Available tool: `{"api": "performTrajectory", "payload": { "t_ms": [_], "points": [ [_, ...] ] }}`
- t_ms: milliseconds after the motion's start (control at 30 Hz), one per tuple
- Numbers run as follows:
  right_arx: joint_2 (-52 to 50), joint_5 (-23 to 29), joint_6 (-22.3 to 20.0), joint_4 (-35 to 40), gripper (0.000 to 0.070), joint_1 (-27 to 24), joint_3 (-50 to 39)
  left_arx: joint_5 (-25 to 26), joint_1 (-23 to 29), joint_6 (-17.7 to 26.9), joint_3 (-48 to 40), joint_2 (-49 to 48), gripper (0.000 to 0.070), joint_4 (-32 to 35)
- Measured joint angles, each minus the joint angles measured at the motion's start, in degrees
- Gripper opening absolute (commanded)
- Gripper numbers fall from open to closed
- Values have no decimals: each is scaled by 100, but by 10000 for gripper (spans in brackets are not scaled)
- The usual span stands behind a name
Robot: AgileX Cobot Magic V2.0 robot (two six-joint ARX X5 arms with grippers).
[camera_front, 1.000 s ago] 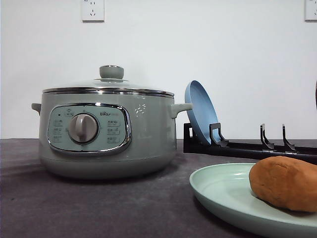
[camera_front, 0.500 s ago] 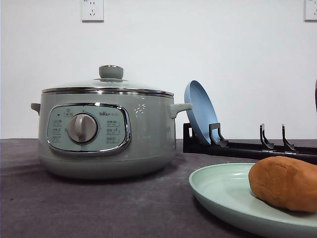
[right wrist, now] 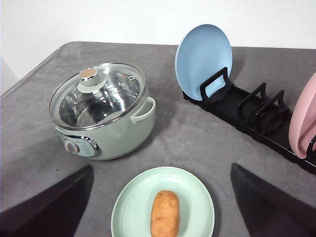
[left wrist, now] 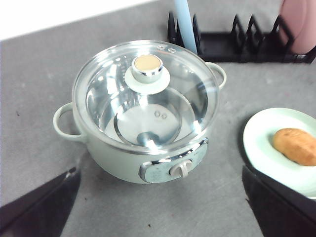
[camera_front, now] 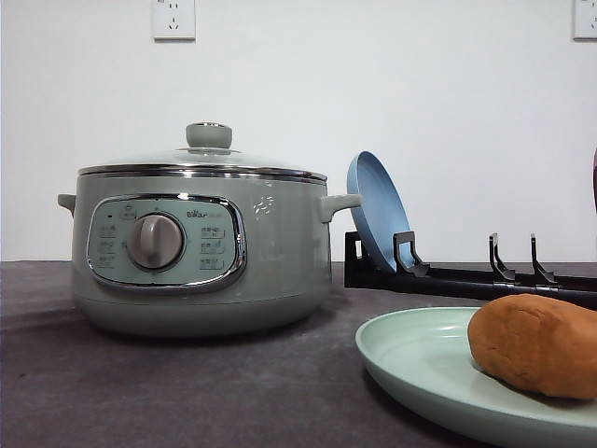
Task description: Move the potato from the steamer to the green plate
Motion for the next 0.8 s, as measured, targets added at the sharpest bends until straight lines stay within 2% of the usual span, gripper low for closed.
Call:
{"api": "performTrajectory", "payload": {
  "t_ms": [200, 433, 467, 500, 533, 567, 600, 633, 800],
  "points": [
    [0, 0, -365, 17, 560, 0, -17, 1, 0, -237, -96, -635, 664, 92],
    [0, -4, -593, 26, 559, 0, -46, 1, 0, -313, -96, -724, 662, 91],
    [0, -4, -612, 26, 558, 0, -46, 3, 0, -332, -96, -724, 635, 91],
    [0, -3, -631, 26, 540, 0, -46, 3, 0, -346, -96, -724, 543, 91],
    [0, -5, -639, 26, 414, 0, -46, 3, 0, -348, -96, -724, 348, 91],
    [0, -13, -646, 26, 174, 0, -46, 3, 0, -350, -96, -724, 113, 91],
    [0, -27, -654, 26, 5, 0, -46, 3, 0, -359, -96, -724, 7, 91],
    [0, -28, -677, 26, 25, 0, -46, 3, 0, -369, -96, -724, 30, 93],
    [0, -26, -698, 28, 22, 0, -46, 3, 0, -389, -96, -724, 22, 91]
  ]
}}
